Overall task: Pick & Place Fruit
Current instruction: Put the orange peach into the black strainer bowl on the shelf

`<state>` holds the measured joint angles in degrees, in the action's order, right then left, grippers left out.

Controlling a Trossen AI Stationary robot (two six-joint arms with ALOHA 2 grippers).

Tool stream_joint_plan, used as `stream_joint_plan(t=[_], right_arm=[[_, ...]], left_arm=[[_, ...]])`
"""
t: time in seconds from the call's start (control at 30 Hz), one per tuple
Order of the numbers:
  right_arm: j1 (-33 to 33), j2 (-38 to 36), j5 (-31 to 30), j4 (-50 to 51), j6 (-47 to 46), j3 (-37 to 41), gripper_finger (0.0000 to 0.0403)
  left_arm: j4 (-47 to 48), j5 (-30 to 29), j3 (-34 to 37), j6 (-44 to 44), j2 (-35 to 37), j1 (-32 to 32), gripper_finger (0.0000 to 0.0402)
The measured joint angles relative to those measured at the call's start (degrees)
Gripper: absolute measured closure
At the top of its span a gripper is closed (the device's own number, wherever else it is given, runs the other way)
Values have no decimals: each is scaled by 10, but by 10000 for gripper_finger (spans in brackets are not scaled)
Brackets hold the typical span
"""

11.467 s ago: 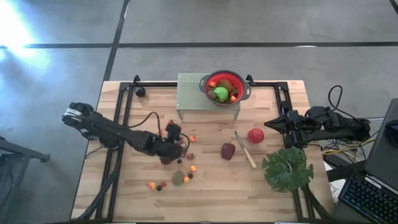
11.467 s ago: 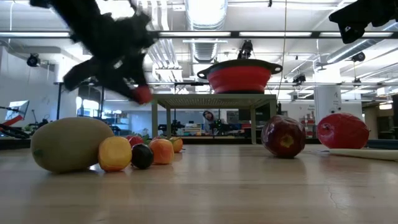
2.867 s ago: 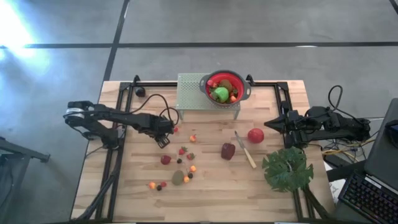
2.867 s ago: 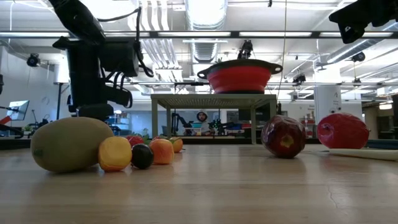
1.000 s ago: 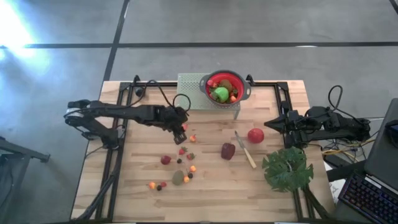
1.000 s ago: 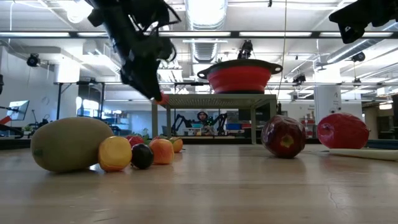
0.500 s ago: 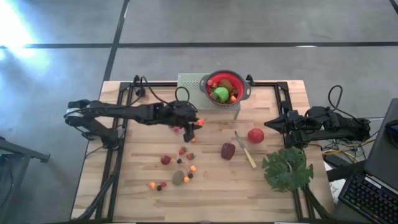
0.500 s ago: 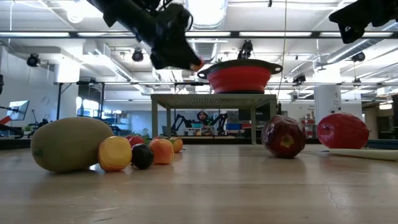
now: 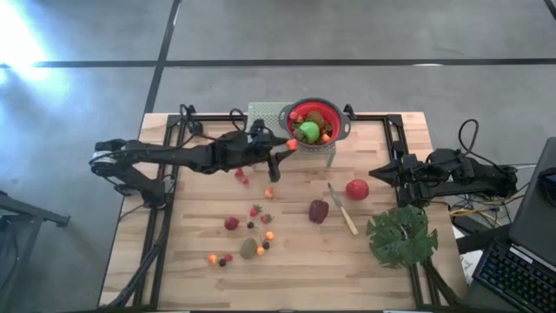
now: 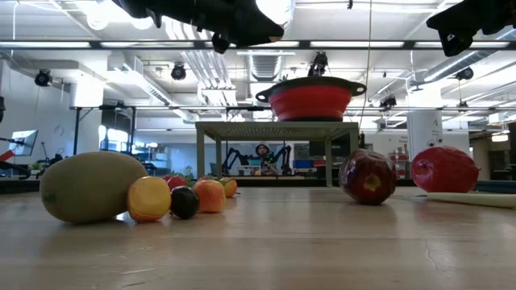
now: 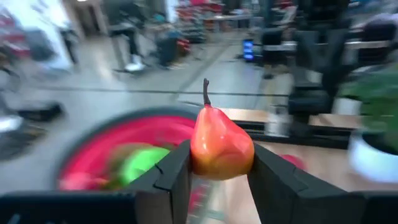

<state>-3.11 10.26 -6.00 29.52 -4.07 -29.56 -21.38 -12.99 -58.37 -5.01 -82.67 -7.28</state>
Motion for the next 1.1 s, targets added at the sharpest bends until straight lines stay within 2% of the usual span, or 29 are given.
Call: stream_joint_plan(t=[0.1,0.23,0.4,0.8,1.1], right_arm=[[0,0,0,0,0,0,394],[0,0,0,0,0,0,394],[0,0,0,0,0,0,394],[0,0,0,0,0,0,394],[0,0,0,0,0,0,394]], left_arm=[[-13,-33,0,-24,0,-8,261],[-12,-51,-1,-11,0,-33,261],[-10,-46,-1,46,-1,-66,261],[-12,-45,-6,72,-30,-92,261],[20,-34,-79,60,-94,-94,261]])
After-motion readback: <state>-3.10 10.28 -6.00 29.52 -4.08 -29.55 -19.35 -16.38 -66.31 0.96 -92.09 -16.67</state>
